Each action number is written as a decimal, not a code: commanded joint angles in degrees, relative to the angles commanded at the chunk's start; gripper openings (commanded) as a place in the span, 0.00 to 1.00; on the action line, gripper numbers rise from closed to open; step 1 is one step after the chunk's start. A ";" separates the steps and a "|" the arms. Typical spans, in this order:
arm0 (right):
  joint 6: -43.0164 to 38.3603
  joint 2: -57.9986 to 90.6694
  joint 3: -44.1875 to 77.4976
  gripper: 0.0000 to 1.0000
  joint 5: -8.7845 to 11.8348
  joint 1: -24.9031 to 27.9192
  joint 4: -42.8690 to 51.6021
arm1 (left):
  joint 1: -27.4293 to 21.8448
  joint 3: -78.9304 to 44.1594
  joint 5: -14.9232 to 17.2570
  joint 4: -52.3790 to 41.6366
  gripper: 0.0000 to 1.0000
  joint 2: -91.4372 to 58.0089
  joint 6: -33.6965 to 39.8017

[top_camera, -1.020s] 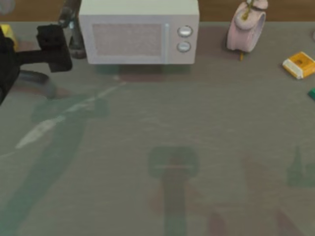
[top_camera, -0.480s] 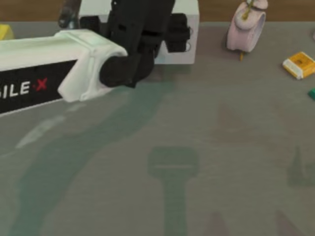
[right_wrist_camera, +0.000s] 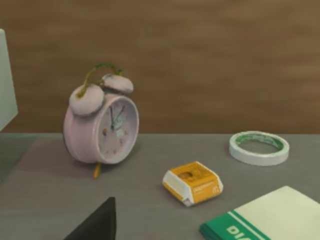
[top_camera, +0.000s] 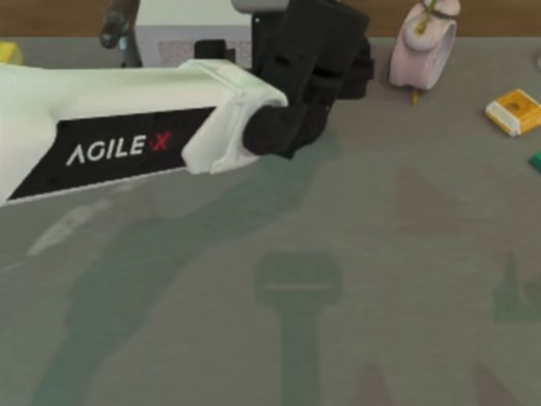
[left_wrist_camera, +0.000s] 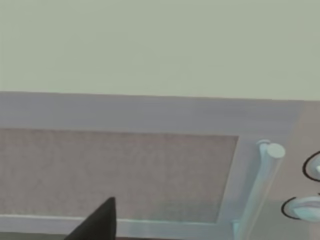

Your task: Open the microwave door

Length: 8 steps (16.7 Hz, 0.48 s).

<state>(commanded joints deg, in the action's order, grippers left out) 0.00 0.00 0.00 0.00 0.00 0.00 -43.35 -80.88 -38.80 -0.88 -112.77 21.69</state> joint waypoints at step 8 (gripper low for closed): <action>0.00 0.00 0.00 1.00 0.00 0.00 0.00 | 3.39 -7.45 3.00 2.09 1.00 -8.20 -2.30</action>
<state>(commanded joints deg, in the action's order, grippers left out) 0.00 0.00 0.00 0.00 0.00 0.00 -39.96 -88.34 -35.80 1.21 -120.97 19.40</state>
